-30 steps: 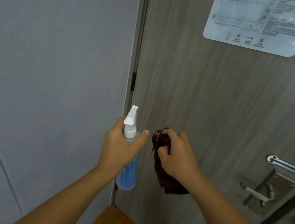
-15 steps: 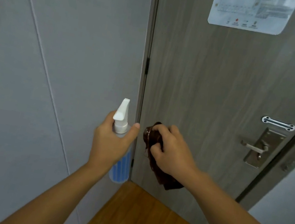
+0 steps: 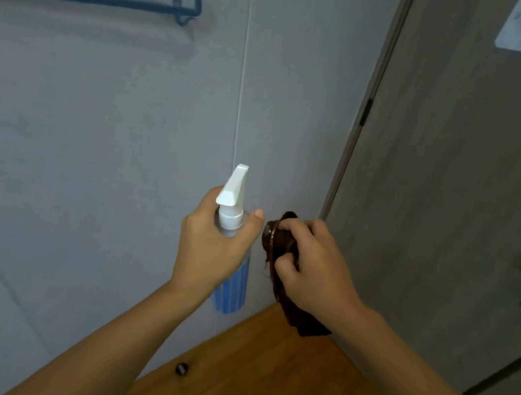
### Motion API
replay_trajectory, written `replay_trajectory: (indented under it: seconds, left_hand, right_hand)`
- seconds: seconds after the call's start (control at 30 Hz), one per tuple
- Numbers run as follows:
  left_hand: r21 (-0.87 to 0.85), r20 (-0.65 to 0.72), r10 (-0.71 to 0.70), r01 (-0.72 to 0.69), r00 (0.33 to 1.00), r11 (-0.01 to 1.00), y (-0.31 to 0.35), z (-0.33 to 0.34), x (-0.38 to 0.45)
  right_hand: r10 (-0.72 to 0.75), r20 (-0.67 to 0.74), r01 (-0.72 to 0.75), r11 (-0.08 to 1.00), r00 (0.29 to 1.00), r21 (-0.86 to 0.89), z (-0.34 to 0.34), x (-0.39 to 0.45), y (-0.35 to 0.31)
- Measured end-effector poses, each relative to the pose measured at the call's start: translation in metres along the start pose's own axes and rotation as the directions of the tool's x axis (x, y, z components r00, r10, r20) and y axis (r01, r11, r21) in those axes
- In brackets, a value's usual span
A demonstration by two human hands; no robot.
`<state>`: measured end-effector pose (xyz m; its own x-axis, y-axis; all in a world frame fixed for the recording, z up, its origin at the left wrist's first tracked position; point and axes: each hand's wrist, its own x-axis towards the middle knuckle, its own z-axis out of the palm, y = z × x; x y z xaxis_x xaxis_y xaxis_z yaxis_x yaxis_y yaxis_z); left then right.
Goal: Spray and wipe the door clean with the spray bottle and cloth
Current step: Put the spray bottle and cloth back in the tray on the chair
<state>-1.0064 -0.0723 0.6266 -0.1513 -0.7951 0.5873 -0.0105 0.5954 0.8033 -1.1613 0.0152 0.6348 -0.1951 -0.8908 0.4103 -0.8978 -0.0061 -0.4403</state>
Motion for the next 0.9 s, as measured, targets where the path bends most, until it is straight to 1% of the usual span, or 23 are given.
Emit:
replay_trajectory:
  seconds: [0.13,0.33,0.53,0.63,0.77,0.9]
  left_hand:
    - [0.058,-0.064,-0.029,0.033,0.997,0.998,0.003,-0.061,-0.033]
    - [0.134,-0.133,-0.031,0.049,0.991,0.99,-0.001,-0.157,-0.064]
    - [0.152,-0.167,-0.053,0.079,0.984,0.985,-0.004,-0.265,-0.087]
    - [0.159,-0.162,-0.043,0.069,0.986,0.985,-0.003,-0.323,-0.1]
    - [0.195,-0.175,-0.046,0.081,0.983,0.978,0.001,-0.397,-0.122]
    - [0.226,-0.225,-0.078,0.13,0.971,0.965,0.005,-0.461,-0.143]
  right_hand:
    - [-0.056,0.055,0.054,0.998,0.997,0.034,0.025,-0.017,-0.049]
    - [-0.088,0.103,0.08,0.994,0.991,0.078,0.065,-0.031,-0.12]
    - [-0.062,0.129,0.047,0.992,0.99,0.118,0.117,-0.057,-0.204]
    - [-0.054,0.132,0.035,0.989,0.99,0.142,0.146,-0.075,-0.25]
    - [-0.084,0.143,0.059,0.983,0.986,0.172,0.182,-0.096,-0.313]
    - [-0.136,0.159,0.102,0.973,0.978,0.207,0.209,-0.109,-0.37]
